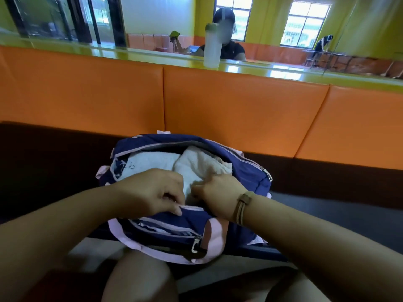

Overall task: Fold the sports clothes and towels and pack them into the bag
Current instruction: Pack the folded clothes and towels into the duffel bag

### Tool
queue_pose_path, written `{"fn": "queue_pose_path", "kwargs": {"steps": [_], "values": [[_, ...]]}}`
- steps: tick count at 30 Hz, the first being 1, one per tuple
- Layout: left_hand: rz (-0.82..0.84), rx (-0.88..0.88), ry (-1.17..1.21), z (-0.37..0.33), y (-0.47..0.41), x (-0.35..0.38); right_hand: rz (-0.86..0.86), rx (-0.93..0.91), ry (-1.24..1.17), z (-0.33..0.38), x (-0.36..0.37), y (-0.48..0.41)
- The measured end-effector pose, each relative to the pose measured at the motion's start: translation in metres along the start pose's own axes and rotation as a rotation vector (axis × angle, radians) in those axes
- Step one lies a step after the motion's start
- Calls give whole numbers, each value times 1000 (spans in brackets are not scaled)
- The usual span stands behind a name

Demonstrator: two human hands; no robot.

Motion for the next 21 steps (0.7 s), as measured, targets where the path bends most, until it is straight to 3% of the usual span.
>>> {"fn": "queue_pose_path", "kwargs": {"steps": [3,10,13,15,17,19,21], "values": [[-34,43,8,1,1,-6,259,64,-130,-13,5,6],[67,-61,13,15,-9,1,560,151,-580,-20,-12,40],[129,-125,-29,22,-12,2,386,127,-524,-24,-17,45],[154,-149,-49,21,-15,-1,119,112,-264,-33,-22,44],[156,-152,-60,18,-19,-6,-38,73,42,-41,-18,40],[78,-155,-60,16,-25,-14,-61,88,181,-45,-8,32],[-112,-64,-162,11,-35,-25,-15,120,234,-45,0,26]]}}
Point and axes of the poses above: each hand's wrist, its own y-axis away from the middle knuckle, its own x-axis out of the palm, z = x × y, the point moved 4 cm from there along -y, towards the middle knuckle, and after that the axes turned 6 degrees about z, right-handed, at the moved point
